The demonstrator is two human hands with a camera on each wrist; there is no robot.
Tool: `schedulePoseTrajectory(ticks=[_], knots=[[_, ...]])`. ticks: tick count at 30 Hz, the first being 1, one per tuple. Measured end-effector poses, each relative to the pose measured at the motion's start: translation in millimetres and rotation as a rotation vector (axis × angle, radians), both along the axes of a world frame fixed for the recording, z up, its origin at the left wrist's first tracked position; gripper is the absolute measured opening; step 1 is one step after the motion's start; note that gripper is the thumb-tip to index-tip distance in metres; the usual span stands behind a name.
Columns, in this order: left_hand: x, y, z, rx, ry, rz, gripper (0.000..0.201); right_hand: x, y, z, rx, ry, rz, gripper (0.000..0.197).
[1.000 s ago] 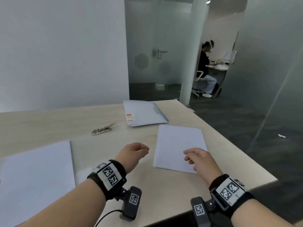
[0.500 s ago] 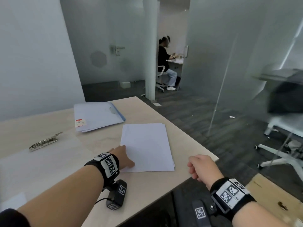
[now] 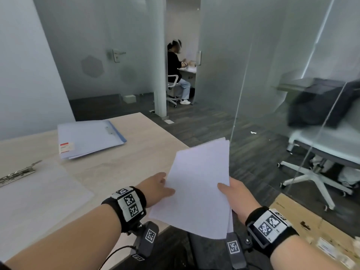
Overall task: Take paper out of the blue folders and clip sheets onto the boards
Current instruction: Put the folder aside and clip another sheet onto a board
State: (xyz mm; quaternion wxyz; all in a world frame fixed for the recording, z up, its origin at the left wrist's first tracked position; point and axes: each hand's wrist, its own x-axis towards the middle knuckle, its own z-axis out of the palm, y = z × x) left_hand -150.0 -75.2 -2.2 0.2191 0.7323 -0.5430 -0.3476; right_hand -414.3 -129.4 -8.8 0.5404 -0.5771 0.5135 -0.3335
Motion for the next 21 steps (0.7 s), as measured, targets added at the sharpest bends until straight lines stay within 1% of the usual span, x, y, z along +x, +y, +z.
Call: schedulePoseTrajectory(ticks=[2, 4, 5, 6, 7, 8, 10, 12, 14, 16, 18, 21], knots=[[9.3, 3.3, 5.4, -0.114, 0.152, 0.156, 0.081, 8.0, 2.3, 10.3, -0.031, -0.065, 0.017, 0.026], [19.8, 9.3, 15.6, -0.216, 0.301, 0.243, 0.073, 19.3, 4.6, 19.4, -0.04, -0.161, 0.012, 0.024], [25.1, 12.3, 21.9, -0.275, 0.364, 0.277, 0.061, 25.8, 5.2, 23.8, -0.044, -0.207, 0.011, 0.023], [29.0, 16.9, 31.0, -0.349, 0.418, 0.31, 0.045, 33.0, 6.4, 29.7, -0.056, -0.245, 0.02, 0.023], [30.6, 21.2, 41.5, -0.425, 0.459, 0.344, 0.032, 40.2, 7.0, 35.8, -0.075, -0.277, 0.033, 0.022], [32.3, 24.4, 51.5, -0.5, 0.501, 0.37, 0.025, 47.1, 6.6, 42.3, -0.101, -0.297, 0.047, 0.022], [33.6, 31.6, 73.1, -0.626, 0.566, 0.394, 0.021, 60.1, 4.7, 57.5, -0.157, -0.325, 0.063, 0.021], [38.2, 35.7, 86.0, -0.729, 0.573, 0.397, 0.021, 71.5, 1.7, 71.4, -0.18, -0.379, 0.074, 0.02], [42.6, 40.4, 90.2, -0.777, 0.554, 0.413, 0.024, 80.4, 0.1, 79.5, -0.181, -0.429, 0.088, 0.02], [45.3, 45.3, 84.5, -0.785, 0.552, 0.42, 0.027, 85.4, 0.1, 77.8, -0.171, -0.436, 0.096, 0.021], [44.9, 50.8, 72.7, -0.779, 0.533, 0.424, 0.023, 86.6, 2.1, 68.1, -0.153, -0.42, 0.1, 0.018], [40.4, 56.4, 52.9, -0.735, 0.509, 0.419, 0.022, 82.9, 6.8, 50.7, -0.111, -0.394, 0.127, 0.018]])
